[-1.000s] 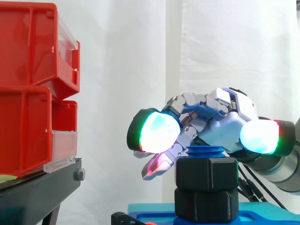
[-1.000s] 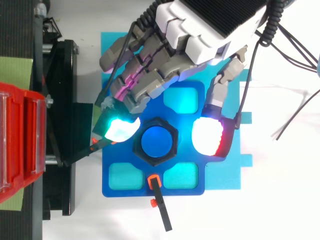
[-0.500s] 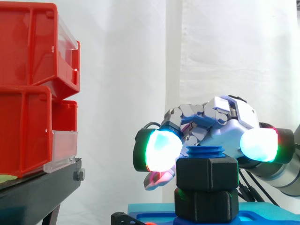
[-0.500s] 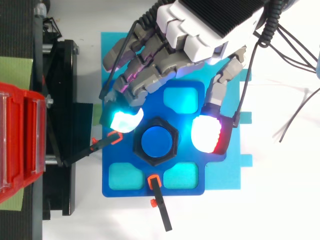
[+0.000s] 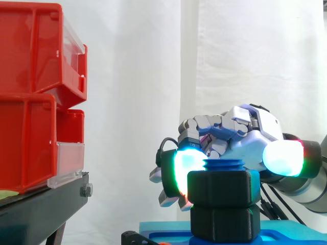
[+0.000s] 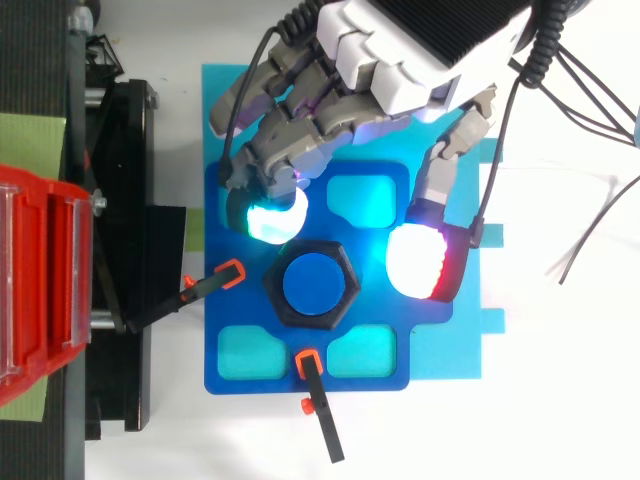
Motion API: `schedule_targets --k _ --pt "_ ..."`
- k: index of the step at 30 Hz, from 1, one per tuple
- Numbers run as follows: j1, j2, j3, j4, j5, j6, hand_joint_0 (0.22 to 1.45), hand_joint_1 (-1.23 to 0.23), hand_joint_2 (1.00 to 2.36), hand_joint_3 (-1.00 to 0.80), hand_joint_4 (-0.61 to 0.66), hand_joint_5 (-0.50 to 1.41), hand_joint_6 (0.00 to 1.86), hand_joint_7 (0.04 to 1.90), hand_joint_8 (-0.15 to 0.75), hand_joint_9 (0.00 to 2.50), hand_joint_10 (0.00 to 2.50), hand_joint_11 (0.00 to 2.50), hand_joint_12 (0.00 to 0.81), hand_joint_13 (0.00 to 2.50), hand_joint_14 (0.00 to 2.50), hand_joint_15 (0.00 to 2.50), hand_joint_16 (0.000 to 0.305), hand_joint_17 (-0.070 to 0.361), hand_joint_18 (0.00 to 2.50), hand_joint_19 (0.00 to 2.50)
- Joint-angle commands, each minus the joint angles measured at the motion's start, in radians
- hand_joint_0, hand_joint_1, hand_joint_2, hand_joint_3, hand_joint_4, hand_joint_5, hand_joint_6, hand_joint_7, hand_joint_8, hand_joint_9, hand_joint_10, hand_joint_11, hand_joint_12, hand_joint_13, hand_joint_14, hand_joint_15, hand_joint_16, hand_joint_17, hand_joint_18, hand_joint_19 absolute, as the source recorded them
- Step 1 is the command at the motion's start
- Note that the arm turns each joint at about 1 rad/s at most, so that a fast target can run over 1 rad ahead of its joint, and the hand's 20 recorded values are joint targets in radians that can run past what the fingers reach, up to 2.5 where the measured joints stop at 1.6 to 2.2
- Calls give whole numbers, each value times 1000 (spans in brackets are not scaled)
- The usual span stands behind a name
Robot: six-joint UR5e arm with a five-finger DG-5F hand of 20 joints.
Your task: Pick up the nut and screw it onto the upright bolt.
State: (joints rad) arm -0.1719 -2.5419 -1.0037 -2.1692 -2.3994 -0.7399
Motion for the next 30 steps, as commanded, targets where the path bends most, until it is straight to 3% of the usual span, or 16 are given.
schedule_targets --k 1,19,22,24,29,30 --pt "-5 0 4 0 -9 2 501 -431 1000 -500 319 -30 505 1287 356 1039 0 0 395 856 0 0 57 129 682 0" --pt "-24 0 40 -4 -56 7 508 -419 1000 -500 208 58 502 1480 315 1328 0 0 371 989 0 10 56 125 811 0" --pt "-28 0 48 -4 -63 11 507 -415 1000 -500 265 28 504 1375 328 1297 0 0 380 974 0 9 56 126 798 0" --pt "-31 0 59 -4 -72 16 506 -416 1000 -500 329 -1 506 1205 327 1275 0 0 378 962 0 2 56 127 788 0" --pt "-41 0 119 -4 -136 28 503 -420 1000 -500 328 -51 504 848 321 1247 0 0 374 925 0 0 57 129 756 0" --pt "-51 0 148 -3 -165 30 502 -421 1000 -500 323 -57 504 827 321 1247 0 0 371 923 0 0 57 129 756 0"
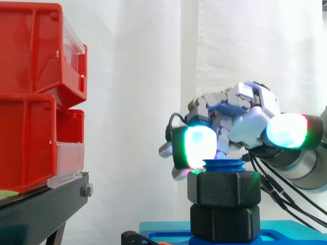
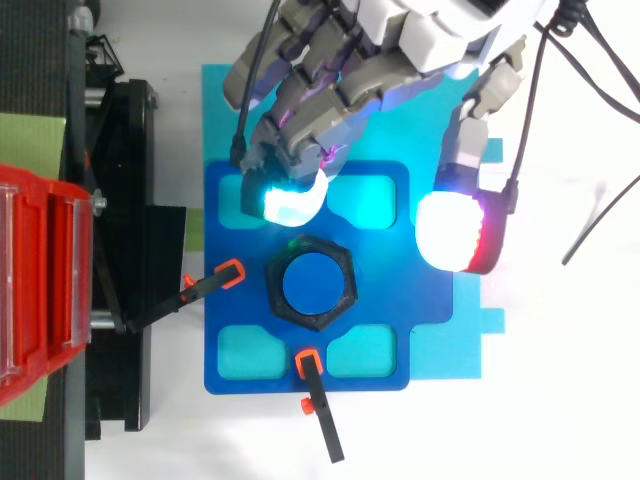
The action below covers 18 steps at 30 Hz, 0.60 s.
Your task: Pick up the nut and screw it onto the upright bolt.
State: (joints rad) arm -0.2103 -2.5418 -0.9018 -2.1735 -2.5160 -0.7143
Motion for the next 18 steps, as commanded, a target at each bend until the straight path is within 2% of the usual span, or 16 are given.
schedule_targets --k 1,6,8,12,13,14,18 --pt "-15 2 50 1 -53 7 501 -424 1000 -500 312 -62 503 777 316 1228 0 0 372 915 0 0 58 130 744 0" --pt "-24 0 60 1 -60 42 499 -431 1000 -500 285 -93 502 635 303 1160 0 0 361 829 0 0 59 133 674 0" --pt "-21 0 55 -2 -55 46 496 -439 1000 -500 247 -124 501 552 282 969 0 0 363 642 0 0 63 141 432 0" --pt "-11 0 31 1 -20 47 490 -446 1000 -500 208 -152 500 510 261 812 0 0 369 515 0 0 66 148 239 0" --pt "-9 0 12 4 13 46 490 -447 1000 -500 205 -152 500 507 260 804 0 0 370 511 0 0 66 148 237 0" --pt "-8 0 4 8 31 46 488 -448 1000 -500 195 -159 500 505 255 737 0 0 373 492 0 0 66 149 211 0" --pt "2 0 0 -6 57 55 484 -448 1000 -500 198 -163 500 504 258 703 0 0 375 475 0 0 67 151 194 0"
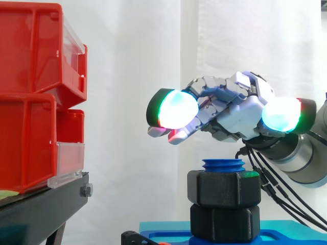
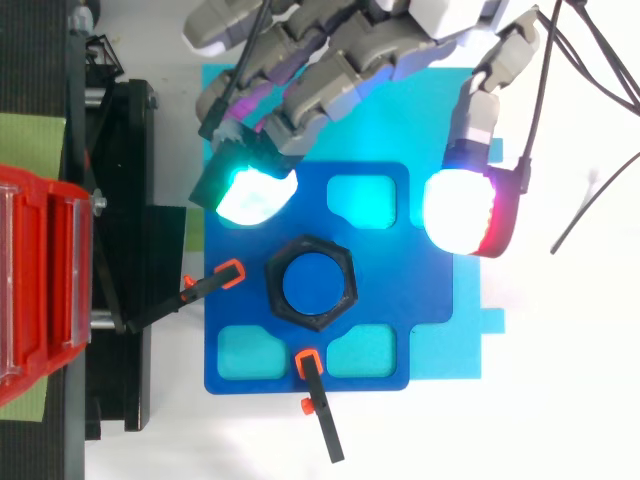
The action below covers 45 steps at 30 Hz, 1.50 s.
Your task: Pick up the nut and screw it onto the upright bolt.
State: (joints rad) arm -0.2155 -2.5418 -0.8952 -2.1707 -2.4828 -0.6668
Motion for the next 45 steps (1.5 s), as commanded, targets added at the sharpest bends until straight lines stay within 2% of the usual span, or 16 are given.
schedule_targets --k 1,11,15,20,23,24,25,31,34,38,41,45 --pt "8 2 -7 -15 28 10 484 -447 1000 -500 199 -163 500 506 260 700 0 0 375 474 0 0 67 151 195 0" --pt "31 0 -1 -92 97 10 485 -447 1000 -500 217 -154 500 517 268 732 0 0 375 510 0 0 66 150 207 0" --pt "41 2 -1 -112 101 7 485 -447 1000 -500 224 -151 500 523 274 752 0 0 376 532 0 0 66 149 222 0" --pt "42 2 -2 -140 99 4 486 -445 1000 -500 230 -147 500 533 278 757 0 0 376 544 0 0 66 149 236 0" --pt "42 6 -7 -172 94 -31 486 -442 1000 -500 235 -143 501 547 280 765 0 0 377 550 0 0 66 148 248 0" --pt "42 11 -8 -179 94 -57 484 -439 1000 -500 238 -143 500 555 279 766 0 0 378 552 0 0 66 149 251 0" --pt "41 28 -18 -205 96 -112 484 -434 1000 -500 234 -142 501 558 282 767 0 0 378 553 0 0 66 149 251 0" --pt "41 46 -34 -238 97 -126 478 -407 1000 -500 244 -137 501 589 287 768 0 0 386 562 0 0 67 151 256 0" --pt "39 72 -60 -265 99 -149 477 -406 1000 -500 253 -130 501 621 294 779 0 0 390 566 0 0 67 152 265 0" --pt "42 101 -91 -298 143 -191 478 -403 1000 -500 262 -119 502 655 305 817 0 0 393 579 0 0 68 152 273 0" --pt "44 115 -117 -344 182 -231 478 -403 1000 -500 271 -116 502 662 307 826 0 0 394 591 0 0 68 152 290 0" --pt "50 127 -123 -405 194 -272 481 -408 1000 -500 280 -113 502 674 309 834 0 0 394 602 0 0 67 151 296 0"
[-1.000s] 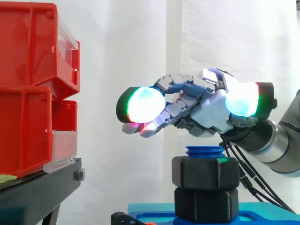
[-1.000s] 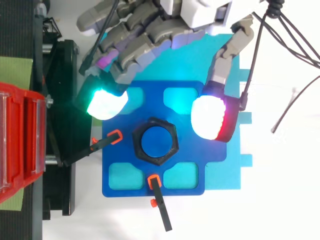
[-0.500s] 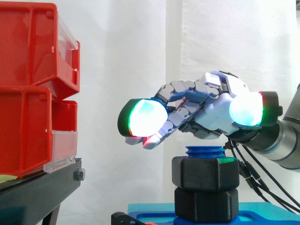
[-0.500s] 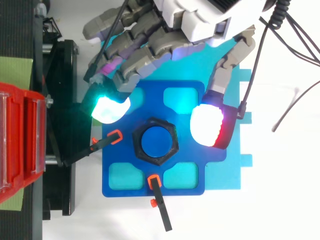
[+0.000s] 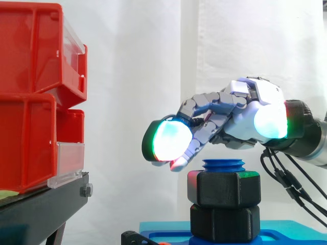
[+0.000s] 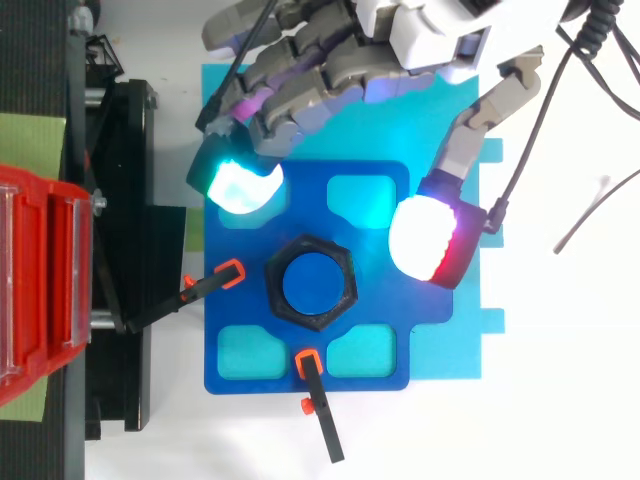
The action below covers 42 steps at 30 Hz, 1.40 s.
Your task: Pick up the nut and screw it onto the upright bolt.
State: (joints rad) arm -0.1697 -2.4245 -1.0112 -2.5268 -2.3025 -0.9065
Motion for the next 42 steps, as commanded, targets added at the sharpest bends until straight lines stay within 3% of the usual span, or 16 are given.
schedule_targets --k 1,4,5,9,12,17,28,42 --pt "6 18 -7 -64 22 -37 481 -410 1000 -500 276 -112 502 671 310 840 0 0 393 604 0 0 67 151 297 0" --pt "9 31 -7 -95 43 -46 483 -414 1000 -500 282 -111 502 680 311 852 0 0 392 607 0 0 67 150 307 0" --pt "13 50 -7 -138 78 -60 484 -415 1000 -500 281 -110 502 675 312 851 0 0 391 607 0 0 66 149 309 0" --pt "22 70 -7 -245 141 -107 486 -420 1000 -500 283 -109 502 684 314 857 0 0 390 614 0 0 66 148 317 0" --pt "24 73 -9 -294 147 -127 488 -426 1000 -500 287 -108 502 681 314 867 0 0 390 617 0 0 66 148 322 0" --pt "26 73 -9 -296 150 -127 490 -432 1000 -500 289 -106 502 687 315 870 0 0 391 627 0 0 65 147 338 0" --pt "35 73 -58 -303 230 -120 487 -364 1000 -500 282 -101 502 700 317 899 0 0 389 639 0 0 66 148 357 0" --pt "64 84 -55 -305 233 -111 485 -332 1000 -500 289 -86 503 741 316 901 0 0 392 638 0 0 66 149 359 0"
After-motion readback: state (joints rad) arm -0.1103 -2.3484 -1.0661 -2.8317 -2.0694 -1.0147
